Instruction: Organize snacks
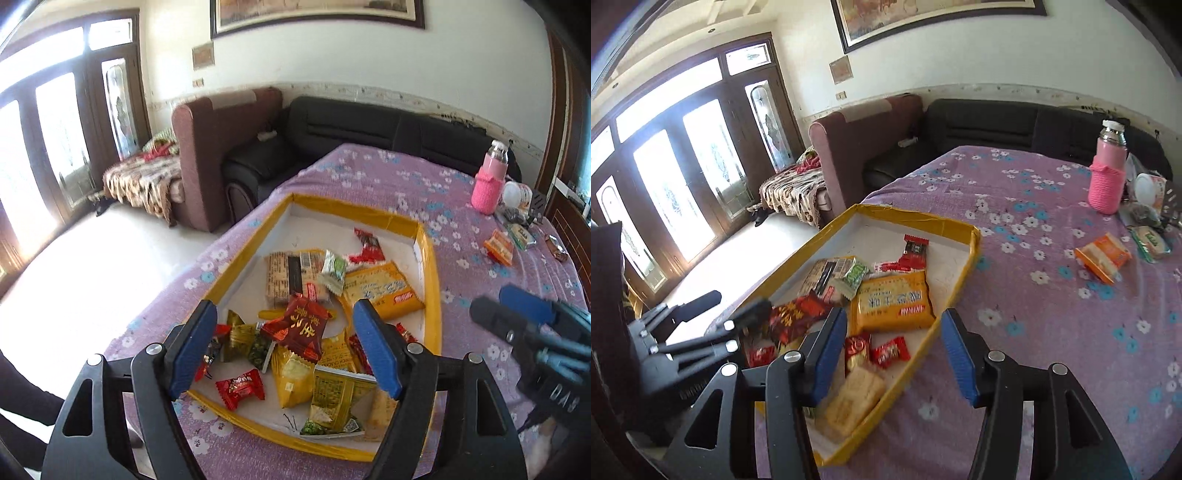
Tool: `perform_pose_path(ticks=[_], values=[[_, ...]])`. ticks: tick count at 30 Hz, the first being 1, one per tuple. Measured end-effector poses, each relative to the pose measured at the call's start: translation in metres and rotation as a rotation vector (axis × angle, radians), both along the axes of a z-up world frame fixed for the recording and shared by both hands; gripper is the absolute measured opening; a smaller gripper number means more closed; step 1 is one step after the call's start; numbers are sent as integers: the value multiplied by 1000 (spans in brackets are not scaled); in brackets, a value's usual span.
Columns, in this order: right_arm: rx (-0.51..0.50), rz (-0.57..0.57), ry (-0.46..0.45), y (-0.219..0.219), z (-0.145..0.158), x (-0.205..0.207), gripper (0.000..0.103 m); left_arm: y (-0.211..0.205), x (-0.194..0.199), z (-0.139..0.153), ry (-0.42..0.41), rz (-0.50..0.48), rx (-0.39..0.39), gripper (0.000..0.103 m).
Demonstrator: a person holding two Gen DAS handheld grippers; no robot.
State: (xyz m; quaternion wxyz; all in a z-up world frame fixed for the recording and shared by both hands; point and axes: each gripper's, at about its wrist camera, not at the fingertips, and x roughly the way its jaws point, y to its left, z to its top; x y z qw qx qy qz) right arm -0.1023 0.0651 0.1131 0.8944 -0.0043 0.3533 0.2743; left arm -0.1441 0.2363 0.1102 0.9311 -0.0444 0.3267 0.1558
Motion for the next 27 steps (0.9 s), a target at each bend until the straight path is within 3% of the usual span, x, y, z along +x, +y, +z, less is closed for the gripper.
perform_pose_path(ticks=[8,15,19,22,27], values=[[36,-12,-45,-22,5,-43,59,-32,-50,45,-232,35,143,86],[52,-17,-98,-36,8,-77,59,-49,-97,74,-416,131,241,93],[53,-12,-134,-42,9,-94,61,-48,-109,77,-439,134,161,102],[42,-3,-163,-45,9,-107,62,-45,-101,72,-370,87,58,103],[14,4,-213,-48,8,-126,70,-50,-86,59,-284,48,-15,103]])
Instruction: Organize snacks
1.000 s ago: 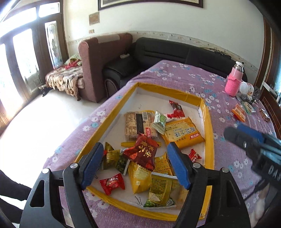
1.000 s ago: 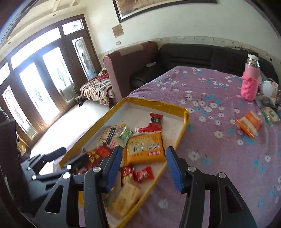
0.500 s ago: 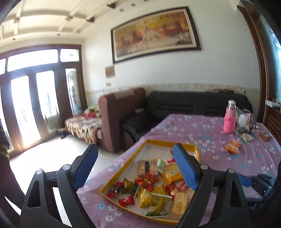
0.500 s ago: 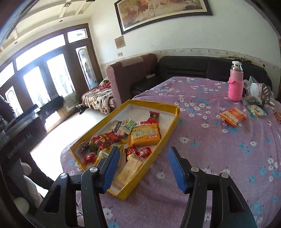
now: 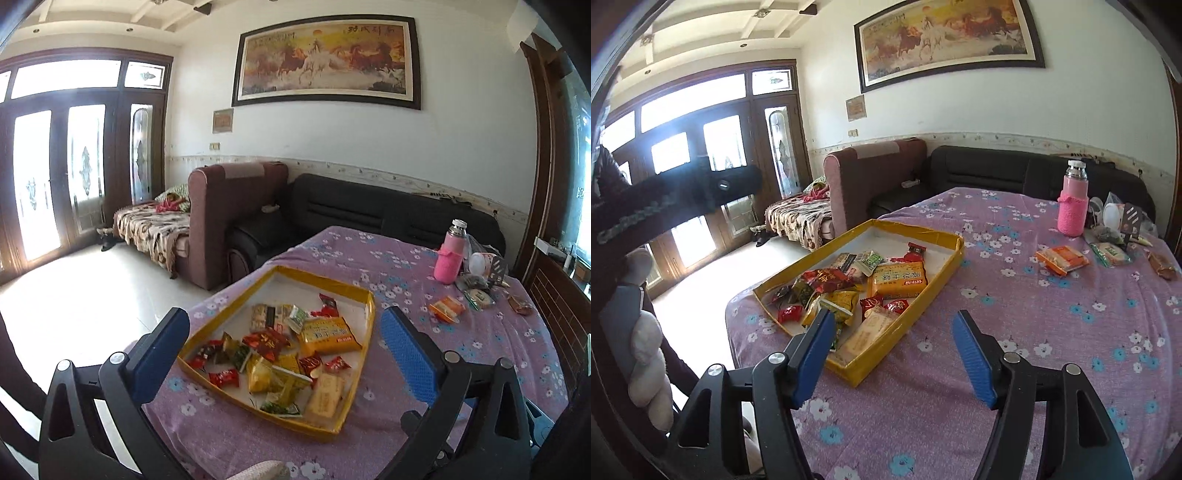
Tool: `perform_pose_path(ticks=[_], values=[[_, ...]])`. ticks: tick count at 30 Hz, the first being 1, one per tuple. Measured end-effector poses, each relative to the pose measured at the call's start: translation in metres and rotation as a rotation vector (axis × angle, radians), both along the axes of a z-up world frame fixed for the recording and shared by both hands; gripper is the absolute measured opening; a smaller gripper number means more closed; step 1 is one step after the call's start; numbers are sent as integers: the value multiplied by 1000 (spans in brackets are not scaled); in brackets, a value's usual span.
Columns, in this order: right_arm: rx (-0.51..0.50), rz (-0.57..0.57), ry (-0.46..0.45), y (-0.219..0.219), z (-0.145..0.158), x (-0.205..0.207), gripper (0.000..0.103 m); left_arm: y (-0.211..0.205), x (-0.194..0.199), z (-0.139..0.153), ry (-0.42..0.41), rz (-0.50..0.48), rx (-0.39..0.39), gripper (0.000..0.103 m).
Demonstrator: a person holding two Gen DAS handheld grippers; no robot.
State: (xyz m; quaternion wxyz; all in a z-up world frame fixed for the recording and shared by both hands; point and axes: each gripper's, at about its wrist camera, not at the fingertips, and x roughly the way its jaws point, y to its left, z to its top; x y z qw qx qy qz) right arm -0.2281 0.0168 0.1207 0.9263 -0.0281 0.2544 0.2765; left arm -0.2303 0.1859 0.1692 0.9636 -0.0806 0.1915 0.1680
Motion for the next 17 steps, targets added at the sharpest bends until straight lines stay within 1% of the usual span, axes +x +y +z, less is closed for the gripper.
perform_pose_path(ticks=[4,9,14,17], values=[[-19,7,-1,-3,-5,-8,73,-9,2,-8,33,-9,-13,103],[-27,9,2,-7,-11,-13,73,-25,-6,-9,40,-29,14,103],[-3,4,4,-20,-17,-21,74,-37,-6,-7,34,-62,36,103],[16,-16,8,-30,-18,-23,75,-46,0,-11,67,-107,42,103]])
